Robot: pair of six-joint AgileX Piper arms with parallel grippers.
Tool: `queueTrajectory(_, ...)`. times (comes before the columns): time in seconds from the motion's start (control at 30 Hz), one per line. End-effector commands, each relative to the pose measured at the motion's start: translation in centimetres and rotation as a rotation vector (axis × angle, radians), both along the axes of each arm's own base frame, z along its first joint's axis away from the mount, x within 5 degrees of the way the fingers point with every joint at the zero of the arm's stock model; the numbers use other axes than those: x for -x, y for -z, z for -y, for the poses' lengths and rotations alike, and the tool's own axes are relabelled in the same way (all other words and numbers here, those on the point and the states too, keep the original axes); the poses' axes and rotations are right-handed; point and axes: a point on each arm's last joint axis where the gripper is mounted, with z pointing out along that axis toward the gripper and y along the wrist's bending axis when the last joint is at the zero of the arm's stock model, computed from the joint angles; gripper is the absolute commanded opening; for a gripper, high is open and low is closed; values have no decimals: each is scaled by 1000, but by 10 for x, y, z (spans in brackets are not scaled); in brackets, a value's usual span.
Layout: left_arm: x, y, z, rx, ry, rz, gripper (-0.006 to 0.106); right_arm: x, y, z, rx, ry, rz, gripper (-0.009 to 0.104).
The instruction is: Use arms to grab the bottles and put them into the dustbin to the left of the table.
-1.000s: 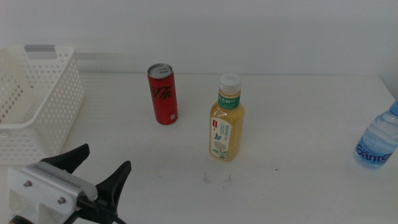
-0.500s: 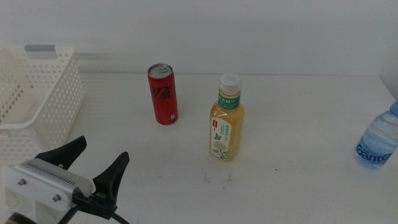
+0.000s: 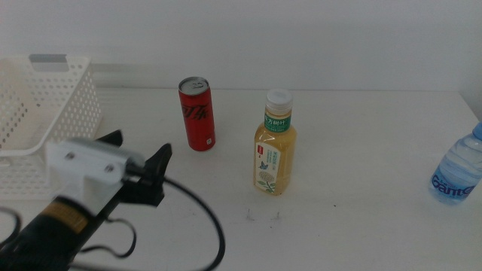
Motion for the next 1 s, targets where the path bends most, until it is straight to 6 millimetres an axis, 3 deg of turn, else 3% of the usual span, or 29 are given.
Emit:
queueTrajectory(0.0, -18, 3, 3, 8, 15, -16, 94, 0, 0, 0, 9, 6, 10, 87)
queueTrajectory(0.47, -116, 38, 30, 55, 88, -57, 94, 0, 0, 0, 9, 6, 10, 87)
queueTrajectory(0.7, -147, 61, 39, 52, 87, -74, 94, 0, 0, 0, 9, 6, 10, 87)
queueTrajectory(0.97, -169, 86, 46, 49, 86, -89, 94, 0, 0, 0, 9, 6, 10, 87)
